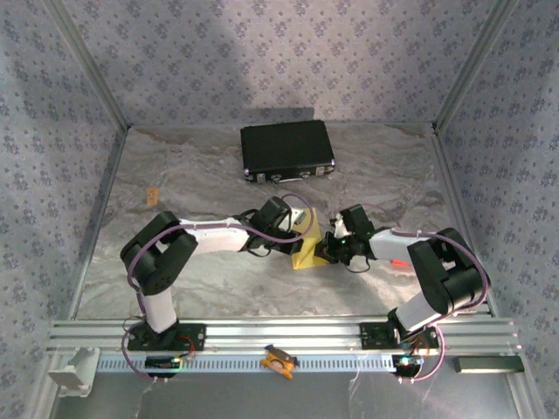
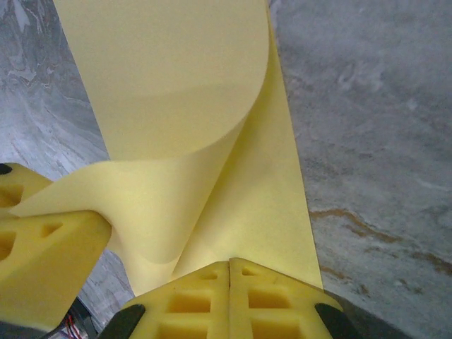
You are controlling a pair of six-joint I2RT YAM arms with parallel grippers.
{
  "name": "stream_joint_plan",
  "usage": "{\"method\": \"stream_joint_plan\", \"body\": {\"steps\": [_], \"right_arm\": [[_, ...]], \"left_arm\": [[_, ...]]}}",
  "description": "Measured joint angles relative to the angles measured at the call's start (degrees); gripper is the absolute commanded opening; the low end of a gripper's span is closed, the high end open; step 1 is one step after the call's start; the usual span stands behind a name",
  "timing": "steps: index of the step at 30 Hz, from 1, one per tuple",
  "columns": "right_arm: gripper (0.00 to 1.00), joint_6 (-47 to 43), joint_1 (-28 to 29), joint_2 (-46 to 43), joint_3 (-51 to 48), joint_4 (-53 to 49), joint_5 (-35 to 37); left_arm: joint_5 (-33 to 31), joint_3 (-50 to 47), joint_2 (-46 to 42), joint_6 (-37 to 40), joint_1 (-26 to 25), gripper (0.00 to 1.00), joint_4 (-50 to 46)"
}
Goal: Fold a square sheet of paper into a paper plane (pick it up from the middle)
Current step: Fold the triangle a second time at the center of the table.
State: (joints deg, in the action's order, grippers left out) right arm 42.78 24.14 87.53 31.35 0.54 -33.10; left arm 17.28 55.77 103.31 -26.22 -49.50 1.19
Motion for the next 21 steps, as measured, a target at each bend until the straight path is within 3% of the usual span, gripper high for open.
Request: {"method": "stream_joint_plan", "body": {"steps": [15, 21], "right_arm": [[0.01, -0.2, 0.0, -0.2, 0.0, -0.4, 0.2], [0.08, -0.2, 0.0, -1.1, 0.0, -1.5, 0.6]], "left_arm": [[-1.1, -0.9, 1.2, 0.0, 0.0, 0.05, 0.5], [-1.2, -1.7, 1.9, -0.4, 0.1, 0.05, 1.9]]}}
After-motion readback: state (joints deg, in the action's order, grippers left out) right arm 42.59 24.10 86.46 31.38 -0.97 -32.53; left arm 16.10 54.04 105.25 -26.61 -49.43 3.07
